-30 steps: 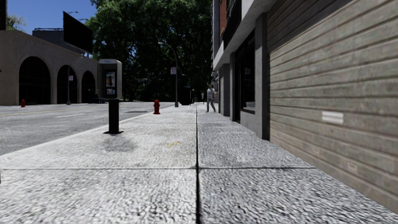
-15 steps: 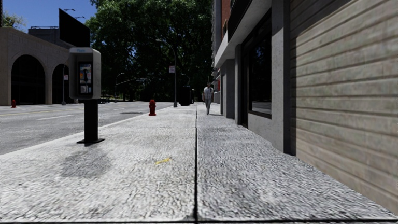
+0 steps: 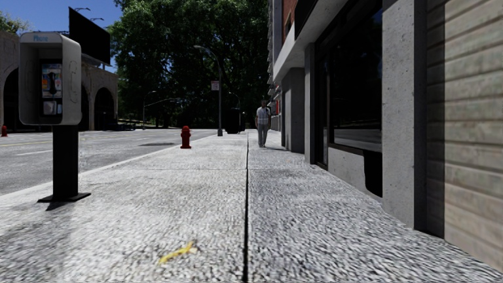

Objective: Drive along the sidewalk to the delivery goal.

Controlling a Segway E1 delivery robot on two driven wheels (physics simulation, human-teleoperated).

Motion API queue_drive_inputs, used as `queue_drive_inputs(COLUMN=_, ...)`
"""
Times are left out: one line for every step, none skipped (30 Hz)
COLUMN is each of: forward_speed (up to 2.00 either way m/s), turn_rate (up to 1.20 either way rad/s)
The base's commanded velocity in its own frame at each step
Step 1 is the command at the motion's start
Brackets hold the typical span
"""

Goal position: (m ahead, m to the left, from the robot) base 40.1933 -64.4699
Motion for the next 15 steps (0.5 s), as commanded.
queue_drive_inputs(forward_speed=2.0, turn_rate=0.0)
queue_drive_inputs(forward_speed=2.0, turn_rate=0.0)
queue_drive_inputs(forward_speed=2.0, turn_rate=0.0)
queue_drive_inputs(forward_speed=2.0, turn_rate=0.0)
queue_drive_inputs(forward_speed=2.0, turn_rate=0.0)
queue_drive_inputs(forward_speed=2.0, turn_rate=0.0)
queue_drive_inputs(forward_speed=2.0, turn_rate=0.0)
queue_drive_inputs(forward_speed=2.0, turn_rate=0.0)
queue_drive_inputs(forward_speed=2.0, turn_rate=0.0)
queue_drive_inputs(forward_speed=2.0, turn_rate=0.0)
queue_drive_inputs(forward_speed=2.0, turn_rate=0.0)
queue_drive_inputs(forward_speed=2.0, turn_rate=0.0)
queue_drive_inputs(forward_speed=2.0, turn_rate=0.0)
queue_drive_inputs(forward_speed=2.0, turn_rate=0.0)
queue_drive_inputs(forward_speed=2.0, turn_rate=0.0)
